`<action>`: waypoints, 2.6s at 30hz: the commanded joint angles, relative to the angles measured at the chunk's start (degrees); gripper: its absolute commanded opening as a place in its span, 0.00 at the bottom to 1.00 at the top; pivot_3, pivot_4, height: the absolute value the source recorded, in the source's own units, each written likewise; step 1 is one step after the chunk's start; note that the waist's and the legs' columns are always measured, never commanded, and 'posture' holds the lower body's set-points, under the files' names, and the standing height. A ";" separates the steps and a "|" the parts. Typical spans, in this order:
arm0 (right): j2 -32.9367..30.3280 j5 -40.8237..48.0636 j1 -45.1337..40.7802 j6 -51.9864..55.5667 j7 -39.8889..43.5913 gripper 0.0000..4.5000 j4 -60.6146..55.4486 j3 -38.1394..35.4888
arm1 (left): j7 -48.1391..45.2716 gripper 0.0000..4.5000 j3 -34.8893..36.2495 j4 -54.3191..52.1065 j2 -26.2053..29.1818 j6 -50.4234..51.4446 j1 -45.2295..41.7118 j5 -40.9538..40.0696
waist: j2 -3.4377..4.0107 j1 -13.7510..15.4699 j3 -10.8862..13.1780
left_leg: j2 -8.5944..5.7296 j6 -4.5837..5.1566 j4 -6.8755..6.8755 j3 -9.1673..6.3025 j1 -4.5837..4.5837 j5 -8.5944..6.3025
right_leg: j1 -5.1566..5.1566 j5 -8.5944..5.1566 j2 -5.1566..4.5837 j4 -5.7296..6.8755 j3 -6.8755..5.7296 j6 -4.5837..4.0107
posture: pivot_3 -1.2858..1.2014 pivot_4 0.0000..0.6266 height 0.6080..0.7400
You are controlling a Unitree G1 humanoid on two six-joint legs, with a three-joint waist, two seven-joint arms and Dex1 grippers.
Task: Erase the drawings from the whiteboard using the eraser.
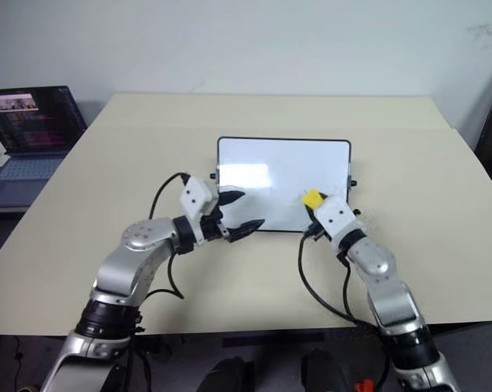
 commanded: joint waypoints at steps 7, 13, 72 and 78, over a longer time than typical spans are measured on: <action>4.51 -4.65 -9.09 -3.65 -3.78 0.29 13.10 2.76 | -0.69 1.00 -0.41 -3.28 0.36 -3.08 2.88 0.07 | 0.00 -0.25 0.00 | 0.04 0.00 -0.02 0.04 0.02 0.00 | -0.03 0.01 -0.03 0.04 0.05 -0.01 | 0.52 0.24 1.00; 3.85 -5.51 -5.71 -2.90 0.78 0.29 16.84 6.24 | 0.96 1.00 -0.57 -4.83 0.12 -2.21 3.20 0.21 | -0.06 -0.15 -0.05 | 0.00 0.02 0.02 0.03 0.04 -0.01 | 0.03 0.01 -0.07 0.05 0.03 -0.01 | 0.52 0.24 1.00; 5.64 -7.45 -6.49 0.80 -3.80 0.29 17.37 3.43 | 3.11 1.00 -0.12 -7.51 -0.43 1.24 2.80 -0.75 | -0.16 -0.39 -0.12 | 0.23 0.08 -0.23 -0.07 1.44 -0.01 | 1.61 0.00 -0.04 -0.55 0.03 0.04 | 0.52 0.24 1.00; 7.93 -0.88 -5.57 5.88 -5.03 0.29 9.38 -4.42 | 2.27 1.00 -0.87 -6.68 -0.92 0.20 2.08 -0.49 | -0.07 -0.14 -0.03 | 0.19 0.08 -0.19 -0.27 1.07 -0.01 | 1.40 0.03 -0.05 -0.63 -0.01 0.03 | 0.52 0.24 1.00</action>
